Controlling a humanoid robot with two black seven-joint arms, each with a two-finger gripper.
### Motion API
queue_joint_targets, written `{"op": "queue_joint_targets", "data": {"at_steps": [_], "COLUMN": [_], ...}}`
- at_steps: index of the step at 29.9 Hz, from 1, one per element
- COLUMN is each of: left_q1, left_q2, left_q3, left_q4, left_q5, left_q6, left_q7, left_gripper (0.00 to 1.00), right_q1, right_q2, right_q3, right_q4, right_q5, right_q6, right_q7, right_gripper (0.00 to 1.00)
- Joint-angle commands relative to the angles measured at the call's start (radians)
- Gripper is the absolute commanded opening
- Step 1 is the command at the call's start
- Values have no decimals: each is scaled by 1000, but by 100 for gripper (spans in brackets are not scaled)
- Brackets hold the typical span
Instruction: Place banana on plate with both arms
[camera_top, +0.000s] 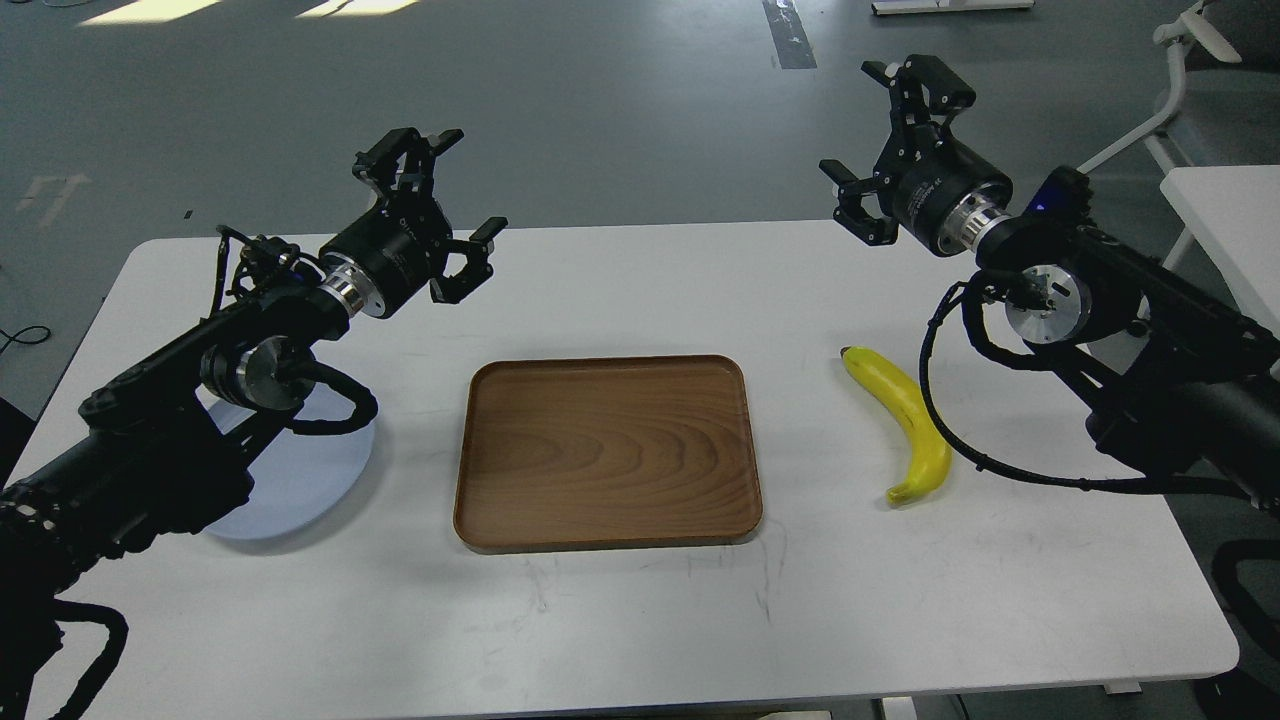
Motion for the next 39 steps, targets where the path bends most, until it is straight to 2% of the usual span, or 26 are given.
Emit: {"op": "queue_joint_targets", "data": {"at_steps": [1, 27, 30, 34, 39], "left_q1": [2, 25, 25, 23, 23], "left_q2": [-1, -10, -12, -9, -10], "left_q3": [1, 1, -1, -1, 5], "left_q4": [-2, 0, 0, 0, 0], "left_q5": [0, -3, -3, -3, 0], "left_q6": [1, 7, 7, 10, 12], "left_q7": [-23, -34, -43, -83, -82], "left_gripper": [98, 98, 98, 98, 98], "right_q1": [-3, -15, -15, -15, -15], "right_q2": [0, -1, -3, -6, -9], "right_q3": [0, -35, -37, -38, -38], "right_q4": [-1, 2, 2, 2, 4], "right_q5": [1, 0, 0, 0, 0], "right_q6": [0, 1, 1, 3, 1], "right_q7": [-7, -7, -7, -7, -7], "right_gripper": [100, 100, 100, 100, 100]}}
